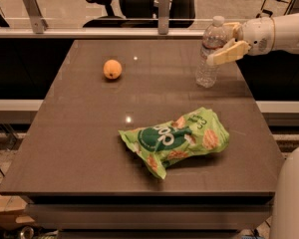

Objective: Move water bottle near orange

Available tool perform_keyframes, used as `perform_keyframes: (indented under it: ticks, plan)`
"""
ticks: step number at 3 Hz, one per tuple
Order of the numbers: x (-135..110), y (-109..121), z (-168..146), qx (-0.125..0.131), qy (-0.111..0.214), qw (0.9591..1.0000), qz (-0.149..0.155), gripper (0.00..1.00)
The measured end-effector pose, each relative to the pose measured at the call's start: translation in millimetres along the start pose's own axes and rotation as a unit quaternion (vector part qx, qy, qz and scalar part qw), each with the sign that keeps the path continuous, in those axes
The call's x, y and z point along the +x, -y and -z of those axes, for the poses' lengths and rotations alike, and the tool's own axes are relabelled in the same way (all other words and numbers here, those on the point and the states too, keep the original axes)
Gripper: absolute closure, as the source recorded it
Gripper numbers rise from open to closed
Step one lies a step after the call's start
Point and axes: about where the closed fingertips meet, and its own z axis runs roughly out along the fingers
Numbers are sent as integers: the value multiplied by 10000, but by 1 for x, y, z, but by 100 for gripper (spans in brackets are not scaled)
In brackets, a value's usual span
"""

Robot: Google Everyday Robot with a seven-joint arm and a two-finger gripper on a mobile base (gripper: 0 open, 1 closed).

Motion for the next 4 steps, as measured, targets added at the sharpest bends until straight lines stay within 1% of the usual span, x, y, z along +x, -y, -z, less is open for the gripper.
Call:
perform_keyframes:
  ticks: [2,3,4]
  plan:
    - [-2,0,-1,57,-13,10000,48,65]
    - [-5,-2,0,99,-156,9998,85,88]
    - [-12,-9,2,104,-346,9993,120,100]
